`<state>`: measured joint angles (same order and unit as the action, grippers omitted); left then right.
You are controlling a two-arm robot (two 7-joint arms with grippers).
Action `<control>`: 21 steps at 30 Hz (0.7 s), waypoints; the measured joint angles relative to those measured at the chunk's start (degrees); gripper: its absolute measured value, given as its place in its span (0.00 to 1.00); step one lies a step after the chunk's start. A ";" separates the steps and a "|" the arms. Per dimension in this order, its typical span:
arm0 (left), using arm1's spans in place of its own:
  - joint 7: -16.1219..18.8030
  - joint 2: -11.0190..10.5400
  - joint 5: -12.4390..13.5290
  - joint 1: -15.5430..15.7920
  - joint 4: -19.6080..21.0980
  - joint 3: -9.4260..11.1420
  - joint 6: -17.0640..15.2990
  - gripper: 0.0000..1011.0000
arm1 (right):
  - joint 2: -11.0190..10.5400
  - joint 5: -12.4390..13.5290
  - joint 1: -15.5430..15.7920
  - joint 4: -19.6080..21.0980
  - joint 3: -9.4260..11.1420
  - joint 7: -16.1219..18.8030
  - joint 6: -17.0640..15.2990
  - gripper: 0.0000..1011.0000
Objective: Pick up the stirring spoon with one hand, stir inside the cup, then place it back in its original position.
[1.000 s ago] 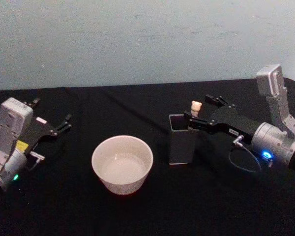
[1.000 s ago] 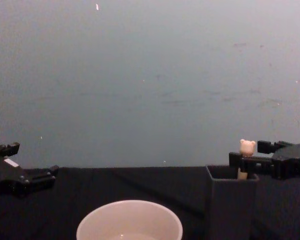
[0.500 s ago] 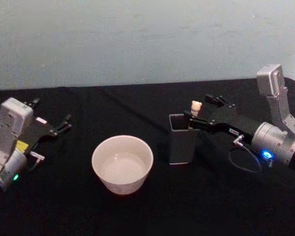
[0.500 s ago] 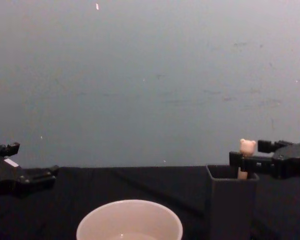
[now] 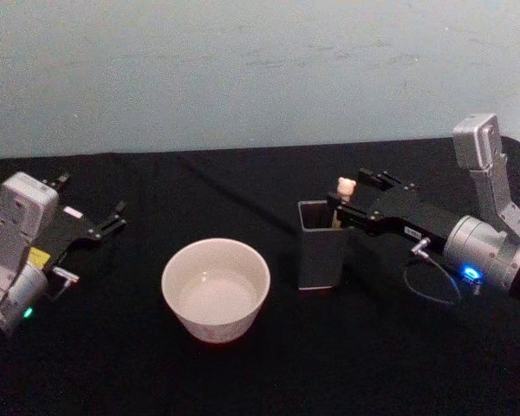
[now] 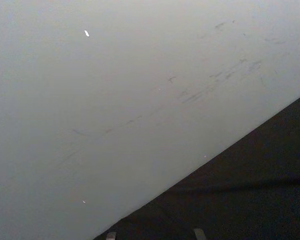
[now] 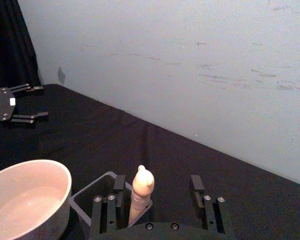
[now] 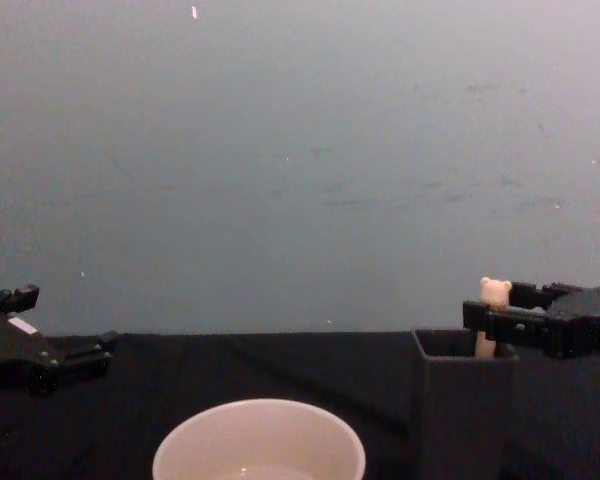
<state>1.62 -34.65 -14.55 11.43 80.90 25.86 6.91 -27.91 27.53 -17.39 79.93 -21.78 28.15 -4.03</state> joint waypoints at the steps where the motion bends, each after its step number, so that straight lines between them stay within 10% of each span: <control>1: 0.00 0.00 0.00 0.00 0.00 0.00 0.00 0.99 | 0.00 0.00 0.00 0.00 0.00 0.00 0.00 0.80; 21: 0.00 0.00 0.00 0.00 0.00 0.00 0.00 0.99 | 0.00 0.01 0.01 0.00 0.00 0.01 0.01 0.23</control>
<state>1.62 -34.65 -14.55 11.43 80.90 25.86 6.90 -27.91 27.54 -17.38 79.94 -21.78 28.16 -4.02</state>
